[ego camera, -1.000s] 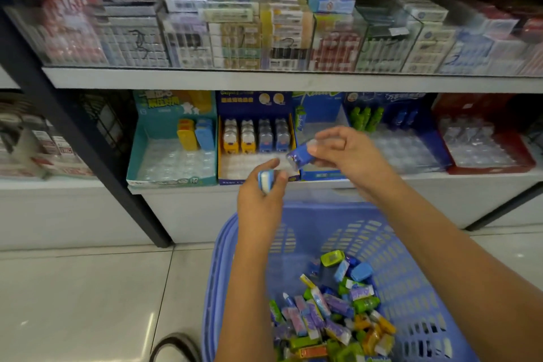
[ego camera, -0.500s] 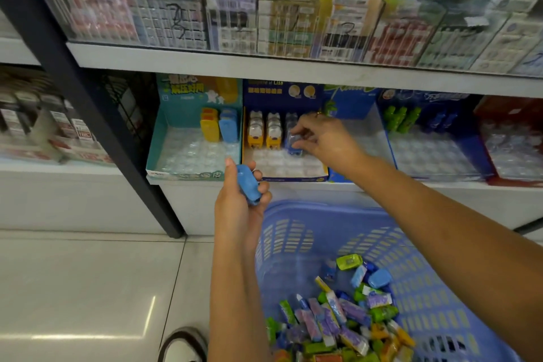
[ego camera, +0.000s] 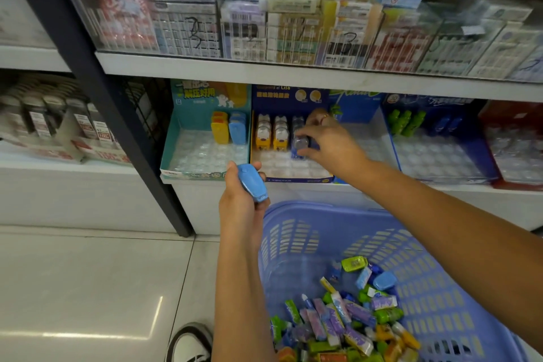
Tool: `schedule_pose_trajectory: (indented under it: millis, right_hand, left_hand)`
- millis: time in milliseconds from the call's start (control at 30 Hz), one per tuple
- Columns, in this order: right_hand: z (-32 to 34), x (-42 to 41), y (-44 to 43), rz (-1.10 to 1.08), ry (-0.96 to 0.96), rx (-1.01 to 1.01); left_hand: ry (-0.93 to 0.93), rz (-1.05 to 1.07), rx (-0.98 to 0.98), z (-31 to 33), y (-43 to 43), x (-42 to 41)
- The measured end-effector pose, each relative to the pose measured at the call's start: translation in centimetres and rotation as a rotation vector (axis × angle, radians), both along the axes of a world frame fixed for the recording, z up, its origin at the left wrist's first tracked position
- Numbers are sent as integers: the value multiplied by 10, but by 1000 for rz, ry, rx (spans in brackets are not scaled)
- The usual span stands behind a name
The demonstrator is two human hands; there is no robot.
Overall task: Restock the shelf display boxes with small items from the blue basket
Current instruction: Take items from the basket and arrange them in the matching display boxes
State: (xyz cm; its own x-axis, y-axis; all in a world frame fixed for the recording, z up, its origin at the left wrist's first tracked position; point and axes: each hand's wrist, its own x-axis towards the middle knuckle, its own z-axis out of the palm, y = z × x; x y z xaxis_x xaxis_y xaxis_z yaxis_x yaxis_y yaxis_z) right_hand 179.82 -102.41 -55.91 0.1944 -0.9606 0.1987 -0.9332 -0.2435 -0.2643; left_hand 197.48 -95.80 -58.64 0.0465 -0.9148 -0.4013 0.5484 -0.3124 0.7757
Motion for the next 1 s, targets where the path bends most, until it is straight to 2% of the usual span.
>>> schedule_pose_trajectory:
  millis: [67,167,267,333,400,433,500,600,667,800,1000]
  right_hand:
    - [5,10,18,7,-197,14]
    - [19,30,42,164,-457,250]
    - [35,45,48,269,-491,337]
    - [42,52,45,265,-479,278]
    - [47,58,37,260,-565,274]
    - [47,60,31,248,-616,274]
    - [43,67,14,181,-656,190]
    - [32,81,-14,85,-574,42]
    - [22,91,-28,77,-487,33]
    - [3,99,-40,107,-268,44]
    - [-9,97,-42,103,-163,-3]
  left_hand:
    - [-84,-27,-54,0,1,5]
    - [-218,-208,-249,1,3,17]
    - [-244,-295,-331,9,4,29]
    - [-304,-252,-357,17,1,35]
    - [-373,-167,-385,23,-6,40]
    - [-457,-116,-401,24,-10,41]
    - [-783,-53,-449,22,-20,46]
    - [-1306,-221,-476,7,-31,52]
    - [-1489,-399,-474,-5,-33,51]
    - [-1565,-427,-525,-15,-31,51]
    - [-1574,-446,-525,-15,-31,52]
